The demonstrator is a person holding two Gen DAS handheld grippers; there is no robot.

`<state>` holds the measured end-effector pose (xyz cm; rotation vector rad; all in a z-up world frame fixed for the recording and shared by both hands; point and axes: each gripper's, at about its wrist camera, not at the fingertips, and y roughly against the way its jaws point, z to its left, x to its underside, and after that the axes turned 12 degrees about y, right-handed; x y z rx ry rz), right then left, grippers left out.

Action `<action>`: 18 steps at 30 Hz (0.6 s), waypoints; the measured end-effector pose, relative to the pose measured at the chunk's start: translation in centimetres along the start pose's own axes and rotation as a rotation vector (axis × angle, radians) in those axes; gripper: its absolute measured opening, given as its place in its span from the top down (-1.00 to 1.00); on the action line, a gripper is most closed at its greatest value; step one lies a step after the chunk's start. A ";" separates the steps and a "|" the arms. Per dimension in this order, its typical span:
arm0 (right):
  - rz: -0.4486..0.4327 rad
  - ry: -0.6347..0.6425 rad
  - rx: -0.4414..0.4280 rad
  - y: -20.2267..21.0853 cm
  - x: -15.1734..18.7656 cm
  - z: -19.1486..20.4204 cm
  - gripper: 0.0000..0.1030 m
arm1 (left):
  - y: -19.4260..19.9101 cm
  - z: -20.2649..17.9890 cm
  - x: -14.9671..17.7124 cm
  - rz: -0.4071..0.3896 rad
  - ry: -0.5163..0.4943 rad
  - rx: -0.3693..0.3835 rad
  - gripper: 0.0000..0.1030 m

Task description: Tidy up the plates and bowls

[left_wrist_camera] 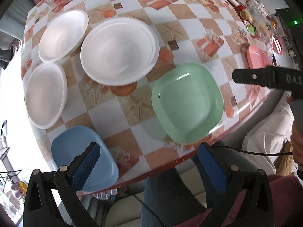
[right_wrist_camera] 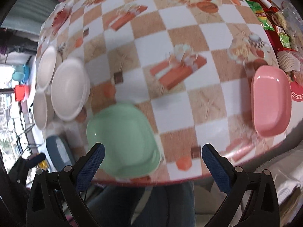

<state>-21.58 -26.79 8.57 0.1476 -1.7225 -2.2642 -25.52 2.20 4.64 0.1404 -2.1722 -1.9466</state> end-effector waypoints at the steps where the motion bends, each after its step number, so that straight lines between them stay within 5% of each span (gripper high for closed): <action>1: 0.008 0.001 0.005 0.1 0.2 0.3 -1.00 | 0.2 0.2 0.3 0.015 -0.001 -0.007 -1.00; 18: 0.128 0.056 0.004 0.0 1.5 1.6 -1.00 | 1.8 1.0 1.1 0.039 -0.007 -0.055 -1.00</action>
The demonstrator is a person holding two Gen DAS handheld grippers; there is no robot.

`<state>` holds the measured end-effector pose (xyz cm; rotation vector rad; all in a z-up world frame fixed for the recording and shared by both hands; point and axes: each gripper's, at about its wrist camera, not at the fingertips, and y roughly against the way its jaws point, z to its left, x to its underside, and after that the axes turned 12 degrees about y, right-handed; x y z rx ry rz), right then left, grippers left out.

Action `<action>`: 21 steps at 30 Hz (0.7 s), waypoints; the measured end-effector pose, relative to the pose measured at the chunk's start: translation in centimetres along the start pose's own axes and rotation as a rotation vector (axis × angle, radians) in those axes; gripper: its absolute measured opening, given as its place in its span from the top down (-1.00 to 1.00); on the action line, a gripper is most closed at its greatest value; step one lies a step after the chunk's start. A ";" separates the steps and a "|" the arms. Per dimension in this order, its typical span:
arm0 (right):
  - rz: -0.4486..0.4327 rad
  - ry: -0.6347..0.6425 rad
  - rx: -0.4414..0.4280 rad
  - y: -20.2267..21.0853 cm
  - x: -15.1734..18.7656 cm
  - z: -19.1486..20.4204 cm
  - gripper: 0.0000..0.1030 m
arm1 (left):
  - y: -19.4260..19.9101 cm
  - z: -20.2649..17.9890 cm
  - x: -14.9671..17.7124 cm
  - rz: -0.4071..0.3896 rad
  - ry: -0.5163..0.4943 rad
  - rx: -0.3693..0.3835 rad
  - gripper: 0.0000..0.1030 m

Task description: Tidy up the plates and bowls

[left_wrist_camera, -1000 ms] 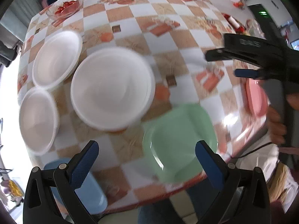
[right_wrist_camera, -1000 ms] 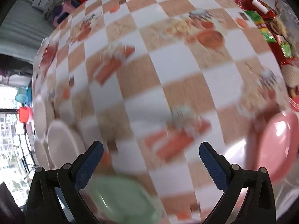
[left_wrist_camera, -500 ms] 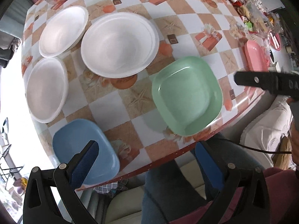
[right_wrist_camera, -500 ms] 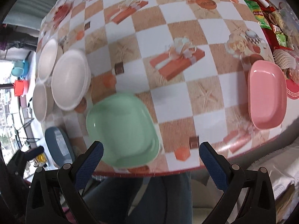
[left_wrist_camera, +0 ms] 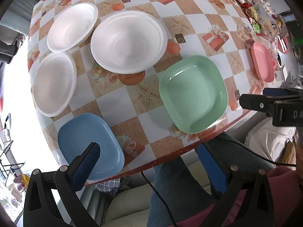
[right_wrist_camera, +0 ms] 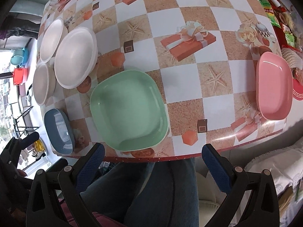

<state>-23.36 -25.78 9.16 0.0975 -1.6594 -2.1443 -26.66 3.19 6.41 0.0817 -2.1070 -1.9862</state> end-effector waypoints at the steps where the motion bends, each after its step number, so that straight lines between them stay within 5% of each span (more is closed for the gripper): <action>1: 0.006 0.000 -0.001 -0.1 0.0 0.0 -1.00 | 0.0 0.0 0.1 0.001 0.001 -0.002 -1.00; 21: 0.020 0.028 0.002 -0.1 0.3 0.1 -1.00 | 0.9 0.7 1.4 -0.022 0.031 -0.028 -1.00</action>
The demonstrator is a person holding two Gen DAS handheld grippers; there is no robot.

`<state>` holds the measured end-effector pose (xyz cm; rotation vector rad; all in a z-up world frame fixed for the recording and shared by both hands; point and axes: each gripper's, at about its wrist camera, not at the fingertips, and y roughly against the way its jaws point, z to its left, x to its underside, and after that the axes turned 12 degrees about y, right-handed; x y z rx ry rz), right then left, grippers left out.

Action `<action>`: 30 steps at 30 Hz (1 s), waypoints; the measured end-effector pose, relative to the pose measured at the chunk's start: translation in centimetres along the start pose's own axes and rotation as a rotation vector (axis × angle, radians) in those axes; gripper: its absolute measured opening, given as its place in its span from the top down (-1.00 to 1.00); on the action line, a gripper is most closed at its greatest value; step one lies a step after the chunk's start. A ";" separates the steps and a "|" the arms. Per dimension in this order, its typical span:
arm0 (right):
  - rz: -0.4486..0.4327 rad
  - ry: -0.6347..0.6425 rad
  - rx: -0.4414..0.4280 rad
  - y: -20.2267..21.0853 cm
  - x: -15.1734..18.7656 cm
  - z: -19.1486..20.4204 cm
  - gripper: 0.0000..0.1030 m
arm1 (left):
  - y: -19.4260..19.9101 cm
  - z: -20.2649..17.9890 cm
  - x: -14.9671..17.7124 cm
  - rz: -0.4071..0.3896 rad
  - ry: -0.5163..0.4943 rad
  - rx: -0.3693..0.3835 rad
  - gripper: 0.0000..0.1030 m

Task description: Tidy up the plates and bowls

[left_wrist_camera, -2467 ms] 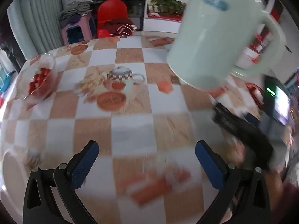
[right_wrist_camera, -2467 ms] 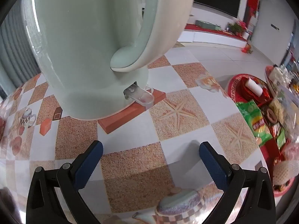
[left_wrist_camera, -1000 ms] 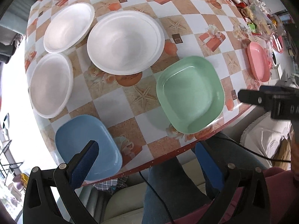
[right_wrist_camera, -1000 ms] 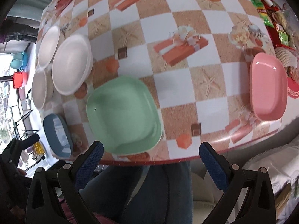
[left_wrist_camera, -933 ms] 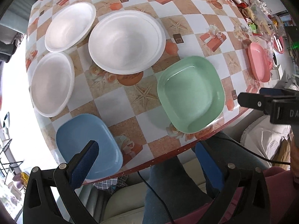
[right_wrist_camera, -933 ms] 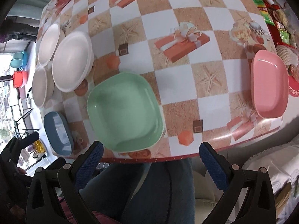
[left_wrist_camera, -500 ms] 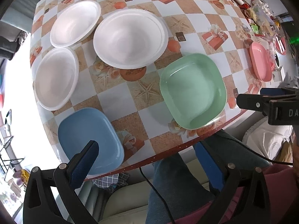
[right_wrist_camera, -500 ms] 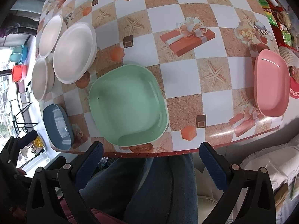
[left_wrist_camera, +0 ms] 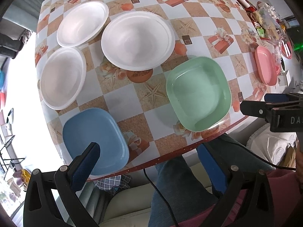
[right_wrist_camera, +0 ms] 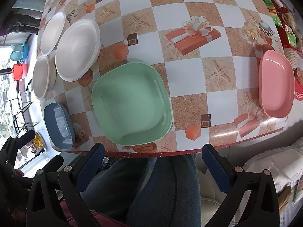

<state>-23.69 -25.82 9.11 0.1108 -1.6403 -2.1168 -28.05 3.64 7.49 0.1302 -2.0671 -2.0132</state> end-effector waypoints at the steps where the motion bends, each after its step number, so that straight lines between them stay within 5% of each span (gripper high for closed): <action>1: 0.000 0.000 0.000 0.1 0.0 0.0 -1.00 | 0.1 -0.1 0.1 -0.002 -0.002 -0.001 -1.00; 30: 0.024 -0.010 -0.013 -0.2 -0.1 0.2 -1.00 | 0.2 0.3 0.7 -0.001 -0.008 -0.013 -1.00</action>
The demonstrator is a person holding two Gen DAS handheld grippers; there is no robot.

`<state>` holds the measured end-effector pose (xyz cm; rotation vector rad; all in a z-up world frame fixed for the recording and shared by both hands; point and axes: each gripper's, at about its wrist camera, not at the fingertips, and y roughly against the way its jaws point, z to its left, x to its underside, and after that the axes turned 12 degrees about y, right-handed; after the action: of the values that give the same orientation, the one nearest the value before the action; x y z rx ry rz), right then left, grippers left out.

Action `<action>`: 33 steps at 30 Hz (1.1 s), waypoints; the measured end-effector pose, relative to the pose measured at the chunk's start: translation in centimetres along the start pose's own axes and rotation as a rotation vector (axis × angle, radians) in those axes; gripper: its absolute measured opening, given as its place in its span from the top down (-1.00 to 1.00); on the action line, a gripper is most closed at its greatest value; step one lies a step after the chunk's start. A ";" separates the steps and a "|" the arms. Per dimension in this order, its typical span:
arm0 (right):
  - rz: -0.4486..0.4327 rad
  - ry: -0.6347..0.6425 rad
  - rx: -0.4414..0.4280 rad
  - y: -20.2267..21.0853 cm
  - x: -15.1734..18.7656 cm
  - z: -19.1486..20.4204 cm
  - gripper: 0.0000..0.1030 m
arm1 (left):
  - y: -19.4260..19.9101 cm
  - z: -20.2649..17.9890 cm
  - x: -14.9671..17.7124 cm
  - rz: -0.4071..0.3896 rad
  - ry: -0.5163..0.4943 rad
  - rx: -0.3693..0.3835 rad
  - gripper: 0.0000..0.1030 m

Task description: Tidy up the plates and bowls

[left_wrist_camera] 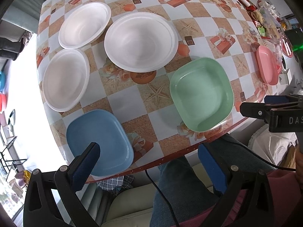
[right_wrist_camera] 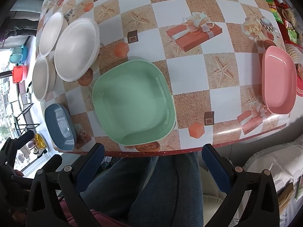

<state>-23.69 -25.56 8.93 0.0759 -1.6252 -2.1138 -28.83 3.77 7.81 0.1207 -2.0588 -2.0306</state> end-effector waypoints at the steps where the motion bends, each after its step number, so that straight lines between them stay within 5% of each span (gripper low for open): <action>1: 0.000 -0.001 0.000 0.0 0.0 0.0 -1.00 | 0.0 0.0 0.0 0.000 0.001 0.000 -1.00; 33: 0.026 -0.085 -0.005 -2.4 1.0 -3.3 -1.00 | -2.8 -0.6 -0.6 0.027 0.036 0.023 -1.00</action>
<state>-24.30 -28.50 5.92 -0.0368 -1.6600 -2.1273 -28.41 3.22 4.94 0.1322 -2.0515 -1.9745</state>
